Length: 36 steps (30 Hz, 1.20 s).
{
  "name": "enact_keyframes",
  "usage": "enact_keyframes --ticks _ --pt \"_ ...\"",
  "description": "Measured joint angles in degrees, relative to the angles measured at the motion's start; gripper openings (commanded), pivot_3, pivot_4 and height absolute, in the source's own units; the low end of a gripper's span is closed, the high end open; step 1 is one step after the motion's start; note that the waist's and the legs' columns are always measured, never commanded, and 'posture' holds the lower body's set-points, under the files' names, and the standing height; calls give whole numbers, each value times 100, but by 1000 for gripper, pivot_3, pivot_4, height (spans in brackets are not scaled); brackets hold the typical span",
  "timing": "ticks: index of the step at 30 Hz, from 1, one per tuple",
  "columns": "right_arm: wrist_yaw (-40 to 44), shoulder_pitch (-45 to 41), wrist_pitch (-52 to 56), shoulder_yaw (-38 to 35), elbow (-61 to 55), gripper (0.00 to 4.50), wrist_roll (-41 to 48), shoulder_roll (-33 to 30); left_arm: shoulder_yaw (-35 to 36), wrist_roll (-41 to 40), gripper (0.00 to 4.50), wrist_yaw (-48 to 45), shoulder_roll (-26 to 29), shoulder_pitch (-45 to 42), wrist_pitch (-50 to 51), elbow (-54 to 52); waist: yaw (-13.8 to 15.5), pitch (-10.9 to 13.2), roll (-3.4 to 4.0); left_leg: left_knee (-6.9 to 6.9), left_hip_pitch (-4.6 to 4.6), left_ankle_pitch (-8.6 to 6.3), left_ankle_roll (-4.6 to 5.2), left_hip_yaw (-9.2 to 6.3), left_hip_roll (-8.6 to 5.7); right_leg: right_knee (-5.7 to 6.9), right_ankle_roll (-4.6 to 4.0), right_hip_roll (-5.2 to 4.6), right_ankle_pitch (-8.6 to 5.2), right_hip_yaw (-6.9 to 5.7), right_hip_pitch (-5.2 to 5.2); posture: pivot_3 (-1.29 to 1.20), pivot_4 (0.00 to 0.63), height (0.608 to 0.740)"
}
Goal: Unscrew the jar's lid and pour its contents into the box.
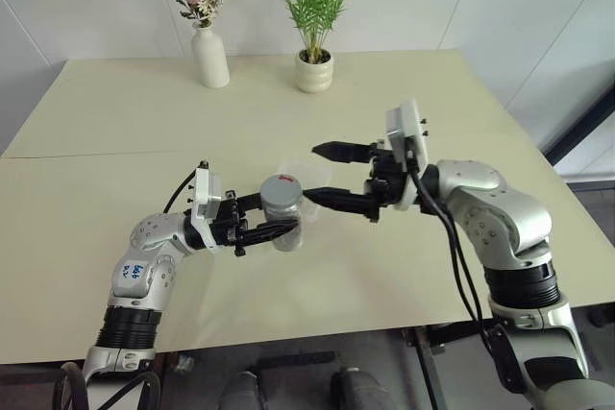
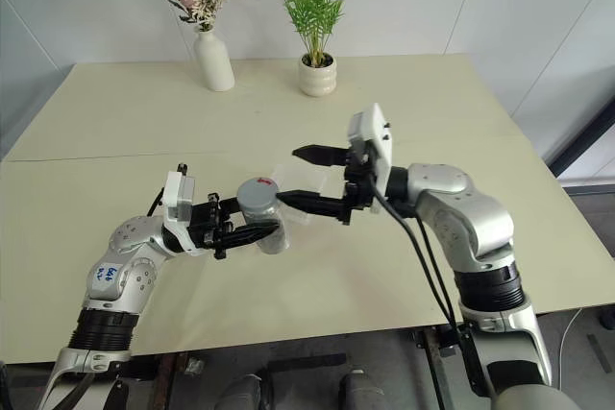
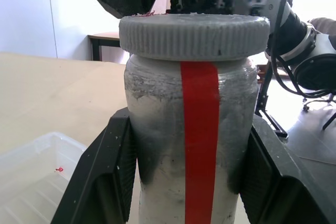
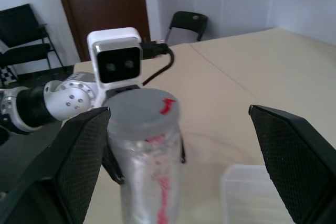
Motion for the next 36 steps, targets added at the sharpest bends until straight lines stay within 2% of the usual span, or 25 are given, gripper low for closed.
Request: enact_keyframes --ticks 13,20,36 --pt "-363 -317 20 630 124 4456 -419 403 -7 3 2154 -30 -51 6 -29 0 -1 0 0 -2 -1 0 0 1 0 0 0 1 0 0 -1 0 150 740" --pt "-390 -475 20 698 301 4456 -530 538 -7 7 2154 -9 -51 6 -30 1 -6 0 0 -1 0 0 0 1 2 2 0 2 0 -1 -1 0 150 740" --pt "-293 -503 18 688 323 4456 -571 297 -8 104 2154 80 -51 6 -28 17 -4 0 0 -2 0 0 0 1 1 1 0 2 0 -1 -1 0 150 740"
